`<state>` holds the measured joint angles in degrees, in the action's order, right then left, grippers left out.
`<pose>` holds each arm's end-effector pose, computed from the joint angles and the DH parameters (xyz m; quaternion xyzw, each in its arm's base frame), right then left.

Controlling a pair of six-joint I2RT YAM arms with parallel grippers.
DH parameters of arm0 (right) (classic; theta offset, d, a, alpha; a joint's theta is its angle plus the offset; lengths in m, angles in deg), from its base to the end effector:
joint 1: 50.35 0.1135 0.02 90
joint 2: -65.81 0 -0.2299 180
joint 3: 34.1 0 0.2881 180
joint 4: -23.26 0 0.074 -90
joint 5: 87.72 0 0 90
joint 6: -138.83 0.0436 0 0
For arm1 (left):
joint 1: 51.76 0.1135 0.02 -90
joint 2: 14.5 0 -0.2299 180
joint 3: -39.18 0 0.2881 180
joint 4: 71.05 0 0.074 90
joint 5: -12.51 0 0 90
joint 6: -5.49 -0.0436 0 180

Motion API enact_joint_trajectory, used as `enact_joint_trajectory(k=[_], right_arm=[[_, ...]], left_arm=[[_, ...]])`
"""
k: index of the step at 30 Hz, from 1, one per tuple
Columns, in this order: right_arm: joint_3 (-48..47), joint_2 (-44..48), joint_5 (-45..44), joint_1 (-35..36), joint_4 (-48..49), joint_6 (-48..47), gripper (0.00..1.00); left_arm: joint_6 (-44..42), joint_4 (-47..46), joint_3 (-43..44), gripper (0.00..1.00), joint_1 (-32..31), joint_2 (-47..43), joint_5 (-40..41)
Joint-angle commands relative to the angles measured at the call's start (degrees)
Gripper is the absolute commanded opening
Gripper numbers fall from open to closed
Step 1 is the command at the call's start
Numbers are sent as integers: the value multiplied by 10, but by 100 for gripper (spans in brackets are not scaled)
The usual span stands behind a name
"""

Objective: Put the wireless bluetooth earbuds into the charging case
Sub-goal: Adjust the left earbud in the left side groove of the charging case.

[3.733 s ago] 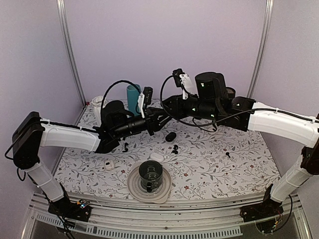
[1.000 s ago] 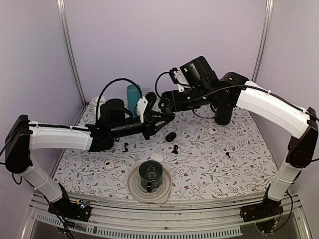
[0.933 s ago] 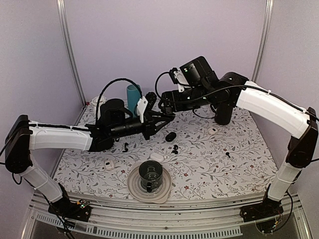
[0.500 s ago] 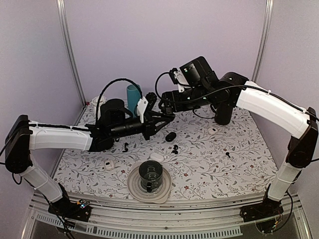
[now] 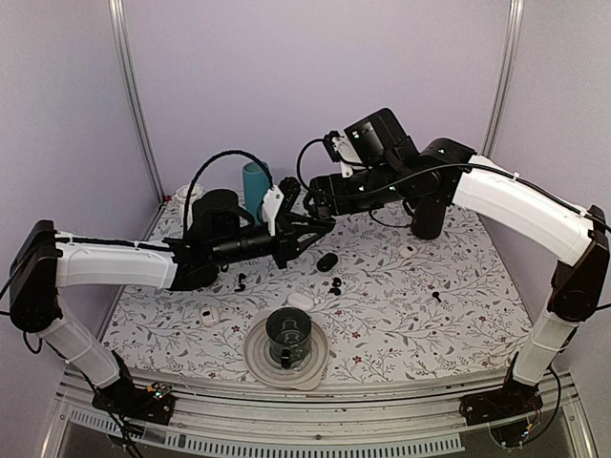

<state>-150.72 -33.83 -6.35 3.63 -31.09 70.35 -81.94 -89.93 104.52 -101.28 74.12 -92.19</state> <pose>0.2565 0.3416 0.3532 -0.2178 0.8675 0.2173 0.3908 0.2480 -0.3076 0.2206 0.3696 0.6328 -0.3802 0.5642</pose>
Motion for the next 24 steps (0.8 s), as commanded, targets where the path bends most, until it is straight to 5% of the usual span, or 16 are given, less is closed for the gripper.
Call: enact_joint_trajectory(k=[1,24], right_arm=[[12,20,8,-2,-6,-10,85],[41,41,-2,-3,-9,-7,83]], left_arm=[[-2,-14,13,0,-3,-16,-2],[2,-16,14,0,-3,-18,-5]])
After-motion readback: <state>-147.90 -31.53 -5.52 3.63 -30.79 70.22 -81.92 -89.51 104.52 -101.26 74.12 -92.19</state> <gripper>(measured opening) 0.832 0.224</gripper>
